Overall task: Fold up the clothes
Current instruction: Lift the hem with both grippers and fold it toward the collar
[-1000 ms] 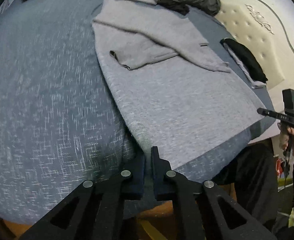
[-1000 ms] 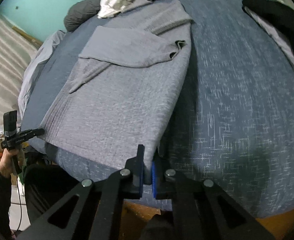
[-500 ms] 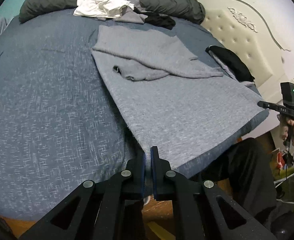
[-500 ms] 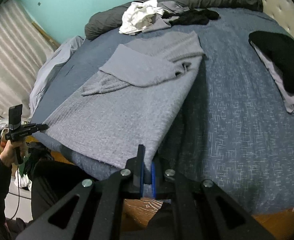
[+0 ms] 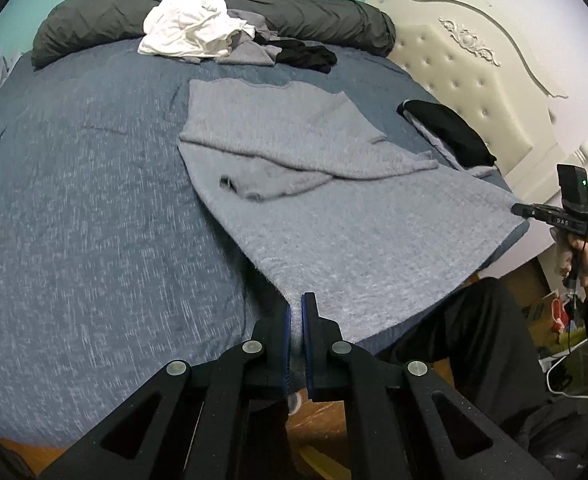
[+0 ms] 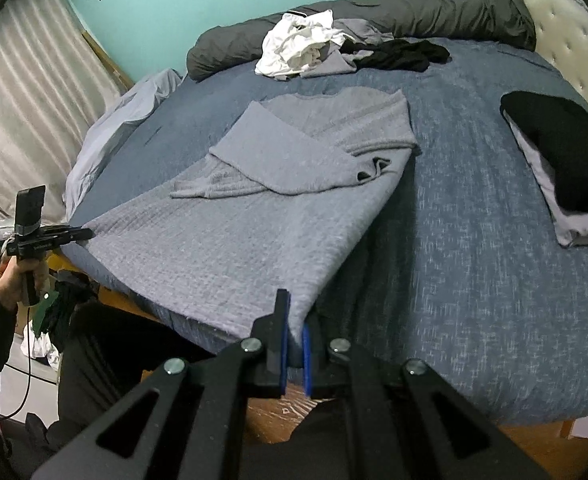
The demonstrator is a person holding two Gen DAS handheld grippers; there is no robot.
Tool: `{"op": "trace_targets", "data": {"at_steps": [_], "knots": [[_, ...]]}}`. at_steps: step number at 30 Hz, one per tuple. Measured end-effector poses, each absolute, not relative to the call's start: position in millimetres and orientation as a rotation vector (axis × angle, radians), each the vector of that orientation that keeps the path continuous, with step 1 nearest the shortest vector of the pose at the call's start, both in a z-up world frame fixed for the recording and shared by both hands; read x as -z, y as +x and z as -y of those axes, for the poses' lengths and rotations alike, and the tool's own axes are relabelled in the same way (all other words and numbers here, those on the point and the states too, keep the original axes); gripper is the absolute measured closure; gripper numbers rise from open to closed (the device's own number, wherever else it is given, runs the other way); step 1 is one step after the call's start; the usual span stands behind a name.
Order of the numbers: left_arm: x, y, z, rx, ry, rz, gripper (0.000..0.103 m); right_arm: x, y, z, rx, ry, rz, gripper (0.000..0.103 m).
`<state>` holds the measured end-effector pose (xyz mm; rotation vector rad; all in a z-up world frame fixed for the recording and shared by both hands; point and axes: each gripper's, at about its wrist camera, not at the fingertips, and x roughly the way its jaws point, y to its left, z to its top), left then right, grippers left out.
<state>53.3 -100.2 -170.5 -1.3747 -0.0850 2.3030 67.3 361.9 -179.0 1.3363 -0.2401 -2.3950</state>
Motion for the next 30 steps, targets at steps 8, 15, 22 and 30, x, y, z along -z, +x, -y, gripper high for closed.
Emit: {"op": "trace_targets", "data": {"at_steps": [8, 15, 22, 30], "knots": [[167.6, -5.7, 98.1, -2.322, -1.382, 0.101, 0.098, 162.9, 18.1, -362.3, 2.435, 1.324, 0.186, 0.098], [170.6, -86.7, 107.3, -2.351, -1.392, 0.173, 0.098, 162.4, -57.7, -378.5, 2.461, 1.346, 0.213, 0.098], [171.6, -176.5, 110.4, -2.37, -1.387, 0.223, 0.098, 163.8, -146.0, -393.1, 2.488, 1.357, 0.225, 0.098], [194.8, -280.2, 119.6, -2.385, -1.413, 0.247, 0.098, 171.9, -245.4, -398.8, 2.512, 1.387, 0.194, 0.098]]}}
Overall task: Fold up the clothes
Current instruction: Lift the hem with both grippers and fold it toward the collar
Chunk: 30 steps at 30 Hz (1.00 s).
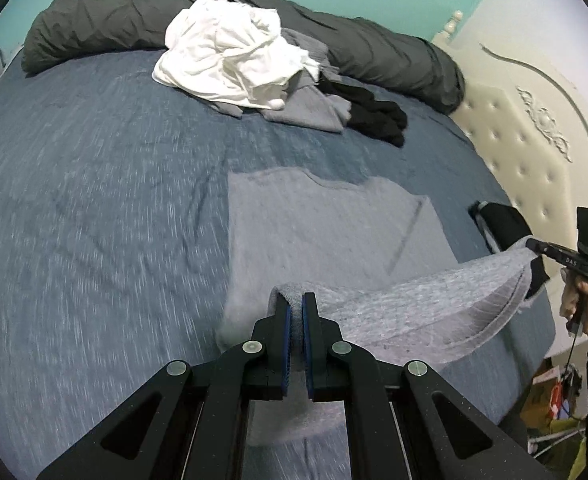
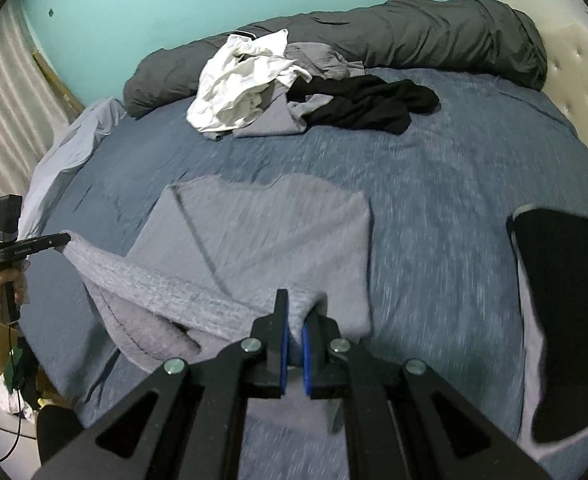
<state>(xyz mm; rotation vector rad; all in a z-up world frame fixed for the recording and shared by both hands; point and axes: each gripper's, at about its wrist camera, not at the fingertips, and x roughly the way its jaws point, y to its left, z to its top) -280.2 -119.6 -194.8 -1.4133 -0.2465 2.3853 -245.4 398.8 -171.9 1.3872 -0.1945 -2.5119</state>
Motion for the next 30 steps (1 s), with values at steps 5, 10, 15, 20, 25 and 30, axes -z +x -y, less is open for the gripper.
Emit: {"op": "trace_targets", "data": {"at_steps": [5, 10, 15, 20, 25, 30], "knots": [[218.0, -331.7, 120.7, -2.393, -1.446, 0.27, 0.098, 189.3, -299.8, -397.2, 2.515, 1.426, 0.173, 0.098], [239.8, -368.4, 121.1, -2.4, -1.469, 0.276, 0.098, 212.6, -345.0, -397.4, 2.516, 1.469, 0.163, 0.098], [261.4, -397.0, 120.6, -2.4, -1.487, 0.291, 0.098, 233.5, -378.8, -403.5, 2.531, 1.497, 0.181, 0.098], [285.2, -420.2, 119.8, -2.399, -1.516, 0.322, 0.097, 256.3, -405.5, -411.5, 2.551, 1.507, 0.228, 0.098], [313.9, -430.6, 115.5, -2.404, -1.556, 0.365, 0.092, 285.0, -421.9, -412.1, 2.572, 1.537, 0.259, 0.098], [317.7, -430.0, 121.6, -2.461, -1.538, 0.408, 0.06, 300.4, -425.5, -415.2, 2.596, 1.517, 0.29, 0.095]]}}
